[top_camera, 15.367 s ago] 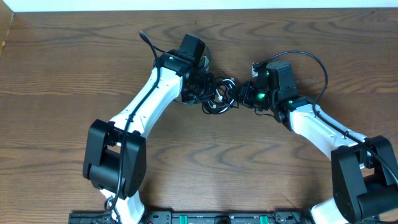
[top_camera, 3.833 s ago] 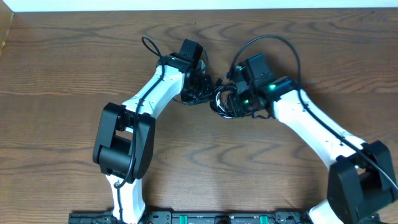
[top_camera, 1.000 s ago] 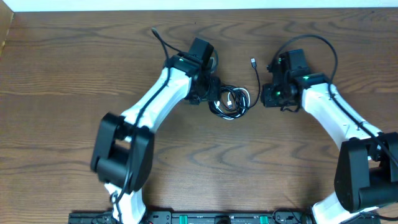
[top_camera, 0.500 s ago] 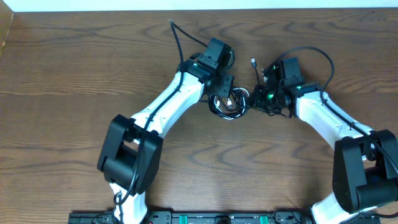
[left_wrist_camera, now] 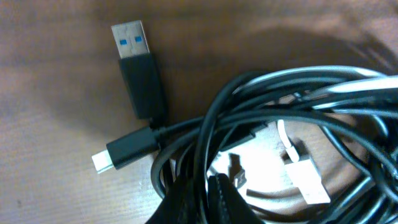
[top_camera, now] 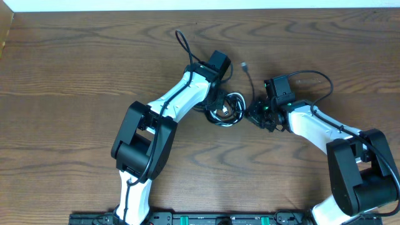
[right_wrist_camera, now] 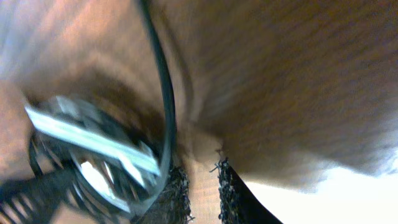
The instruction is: Untangle cables
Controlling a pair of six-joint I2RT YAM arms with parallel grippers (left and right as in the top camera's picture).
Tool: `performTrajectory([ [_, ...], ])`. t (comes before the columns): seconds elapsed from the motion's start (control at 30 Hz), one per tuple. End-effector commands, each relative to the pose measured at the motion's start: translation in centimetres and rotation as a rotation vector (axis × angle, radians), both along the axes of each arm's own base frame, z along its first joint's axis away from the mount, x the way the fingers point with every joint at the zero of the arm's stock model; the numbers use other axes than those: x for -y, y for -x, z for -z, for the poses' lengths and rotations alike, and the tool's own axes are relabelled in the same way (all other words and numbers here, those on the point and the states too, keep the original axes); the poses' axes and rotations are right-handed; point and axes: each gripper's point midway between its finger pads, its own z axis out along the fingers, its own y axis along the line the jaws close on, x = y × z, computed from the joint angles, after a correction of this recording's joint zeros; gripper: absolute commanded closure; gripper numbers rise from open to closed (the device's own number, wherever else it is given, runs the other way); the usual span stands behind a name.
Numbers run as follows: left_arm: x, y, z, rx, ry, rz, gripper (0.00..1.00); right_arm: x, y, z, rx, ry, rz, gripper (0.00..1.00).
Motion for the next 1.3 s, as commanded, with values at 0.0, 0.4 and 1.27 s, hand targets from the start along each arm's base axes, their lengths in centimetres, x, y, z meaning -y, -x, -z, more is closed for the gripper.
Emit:
performTrajectory([
  [0.0, 0.2, 2.5, 0.1, -0.119, 0.034, -0.006, 0.88, 1.6, -1.7, 0.3, 0.031, 0.056, 0.155, 0.85],
  [0.4, 2.2, 3.1, -4.6, -0.135, 0.221, 0.004, 0.87, -0.1, -4.7, -3.7, 0.207, -0.1, -0.046, 0.88],
  [1.27, 3.9, 3.0, -6.3, -0.006, 0.238, 0.081, 0.66, -0.3, -0.9, -1.8, 0.02, -0.089, -0.043, 0.75],
])
